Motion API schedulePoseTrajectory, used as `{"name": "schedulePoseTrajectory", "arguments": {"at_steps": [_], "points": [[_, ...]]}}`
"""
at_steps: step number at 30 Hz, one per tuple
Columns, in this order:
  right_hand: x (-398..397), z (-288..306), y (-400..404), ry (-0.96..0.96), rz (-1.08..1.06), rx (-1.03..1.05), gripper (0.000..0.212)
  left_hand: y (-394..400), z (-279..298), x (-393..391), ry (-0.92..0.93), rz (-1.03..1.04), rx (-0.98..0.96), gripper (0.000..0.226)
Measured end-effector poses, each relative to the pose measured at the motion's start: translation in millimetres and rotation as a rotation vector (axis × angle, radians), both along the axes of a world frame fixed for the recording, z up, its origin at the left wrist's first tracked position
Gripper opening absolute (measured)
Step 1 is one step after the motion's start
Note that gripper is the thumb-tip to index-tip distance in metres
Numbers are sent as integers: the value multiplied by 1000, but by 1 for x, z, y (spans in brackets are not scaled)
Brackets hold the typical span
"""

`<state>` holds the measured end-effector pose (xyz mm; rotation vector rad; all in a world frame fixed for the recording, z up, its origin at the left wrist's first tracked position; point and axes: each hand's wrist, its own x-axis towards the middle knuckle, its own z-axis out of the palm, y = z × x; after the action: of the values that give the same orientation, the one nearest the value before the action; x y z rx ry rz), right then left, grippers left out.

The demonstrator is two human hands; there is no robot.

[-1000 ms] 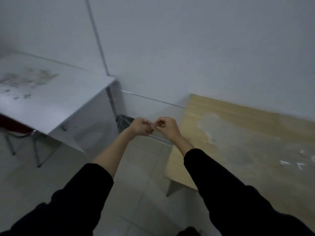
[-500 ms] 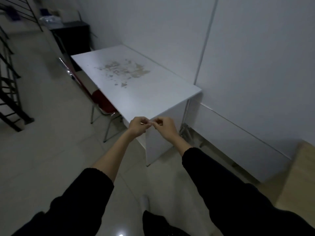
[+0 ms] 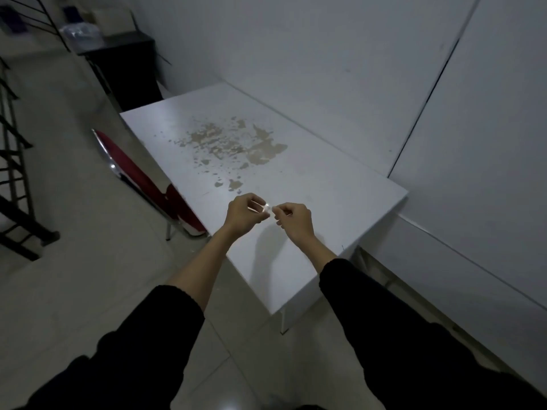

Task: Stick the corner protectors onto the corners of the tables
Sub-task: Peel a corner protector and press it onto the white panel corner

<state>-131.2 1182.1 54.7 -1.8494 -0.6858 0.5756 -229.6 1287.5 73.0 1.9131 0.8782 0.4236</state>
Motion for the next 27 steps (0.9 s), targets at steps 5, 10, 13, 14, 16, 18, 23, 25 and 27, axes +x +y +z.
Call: {"name": "schedulePoseTrajectory", "arguments": {"at_steps": [5, 10, 13, 14, 16, 18, 23, 25, 27], "points": [[41, -16, 32, 74, -144, -33, 22, 42, -16, 60, 60, -112, 80, 21], [95, -31, 51, 99, -327, -57, 19, 72, -31, 142, 93, -277, 95, 21], [129, -40, 54, 96, -451, -65, 21, 82, -37, 194, 88, -407, 114, 19], [144, -44, 55, 99, -523, -65, 24, 84, -39, 218, 91, -472, 118, 18], [165, -48, 56, 108, -616, -64, 31, 89, -41, 251, 106, -574, 153, 16], [181, -51, 54, 148, -691, -44, 33, 91, -43, 279, 110, -670, 168, 17], [209, -60, 30, 181, -946, -85, 34, 76, -54, 347, 148, -871, 237, 22], [219, -70, 8, 164, -1060, -190, 32, 56, -60, 373, 143, -941, 222, 21], [226, -78, -8, 131, -1150, -281, 27, 39, -62, 391, 122, -998, 227, 21]]}}
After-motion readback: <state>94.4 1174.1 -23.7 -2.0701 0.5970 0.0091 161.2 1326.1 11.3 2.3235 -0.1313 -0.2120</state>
